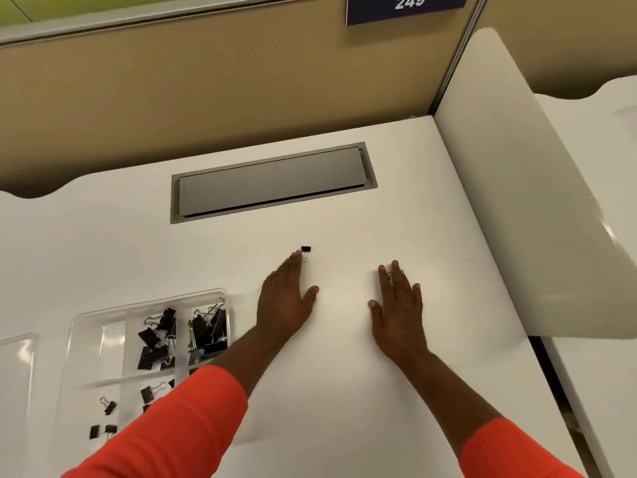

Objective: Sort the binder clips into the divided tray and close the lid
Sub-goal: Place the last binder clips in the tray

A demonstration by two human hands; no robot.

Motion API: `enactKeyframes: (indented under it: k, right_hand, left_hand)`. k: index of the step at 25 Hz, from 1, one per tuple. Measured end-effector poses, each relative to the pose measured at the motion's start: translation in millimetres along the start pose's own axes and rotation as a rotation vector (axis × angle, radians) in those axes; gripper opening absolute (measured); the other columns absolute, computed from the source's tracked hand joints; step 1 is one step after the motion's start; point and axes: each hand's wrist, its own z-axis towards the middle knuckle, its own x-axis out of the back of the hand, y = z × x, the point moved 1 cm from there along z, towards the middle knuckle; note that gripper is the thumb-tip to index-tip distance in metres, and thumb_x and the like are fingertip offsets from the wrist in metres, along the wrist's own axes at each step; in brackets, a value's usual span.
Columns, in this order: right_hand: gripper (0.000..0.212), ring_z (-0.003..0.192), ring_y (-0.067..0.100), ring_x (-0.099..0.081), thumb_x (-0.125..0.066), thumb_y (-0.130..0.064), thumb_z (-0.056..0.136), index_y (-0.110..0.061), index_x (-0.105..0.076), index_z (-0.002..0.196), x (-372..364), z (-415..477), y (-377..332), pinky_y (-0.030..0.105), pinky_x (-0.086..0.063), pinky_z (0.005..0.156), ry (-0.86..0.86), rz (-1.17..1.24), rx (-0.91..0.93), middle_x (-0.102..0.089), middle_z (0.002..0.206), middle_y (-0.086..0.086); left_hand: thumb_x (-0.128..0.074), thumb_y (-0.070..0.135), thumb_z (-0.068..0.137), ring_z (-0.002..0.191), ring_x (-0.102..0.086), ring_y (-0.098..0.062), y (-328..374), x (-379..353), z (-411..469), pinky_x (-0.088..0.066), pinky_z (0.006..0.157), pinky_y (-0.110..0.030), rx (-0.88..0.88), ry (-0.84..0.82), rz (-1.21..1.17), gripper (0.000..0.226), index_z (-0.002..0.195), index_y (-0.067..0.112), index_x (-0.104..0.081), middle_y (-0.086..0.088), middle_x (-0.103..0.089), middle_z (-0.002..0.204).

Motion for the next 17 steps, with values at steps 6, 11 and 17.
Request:
enactKeyframes:
  k: [6,11,17]
  right_hand:
    - [0.053,0.149,0.023,-0.030,-0.040,-0.012,0.097,-0.020,-0.044,0.150,-7.0,9.9,2.9,0.046,-0.017,0.123,0.129,0.011,-0.003,-0.037,0.159,0.001]
    - [0.050,0.140,0.022,-0.045,-0.055,0.007,0.093,-0.016,-0.061,0.136,-5.1,7.6,14.2,0.043,-0.033,0.118,0.176,0.127,0.046,-0.052,0.148,0.002]
    - [0.028,0.126,0.005,-0.055,-0.062,-0.015,0.097,-0.024,-0.071,0.123,7.2,1.4,13.2,0.024,-0.043,0.106,0.151,0.160,-0.032,-0.062,0.135,-0.012]
  left_hand:
    - [-0.056,0.044,0.092,0.118,-0.048,-0.023,1.3,0.8,43.3,-0.041,0.091,-0.039,-0.014,0.102,0.069,0.052,0.140,0.025,-0.051,0.003,-0.049,0.147]
    - [-0.062,0.030,0.092,0.113,-0.053,-0.020,1.4,-8.4,38.2,-0.045,0.094,-0.037,-0.088,0.175,-0.105,0.023,0.110,0.024,-0.073,0.002,-0.065,0.122]
    - [-0.060,0.009,0.092,0.104,-0.059,-0.016,3.9,-3.2,10.2,-0.051,0.086,-0.031,-0.064,0.151,-0.198,0.020,0.104,0.014,-0.075,0.003,-0.068,0.105]
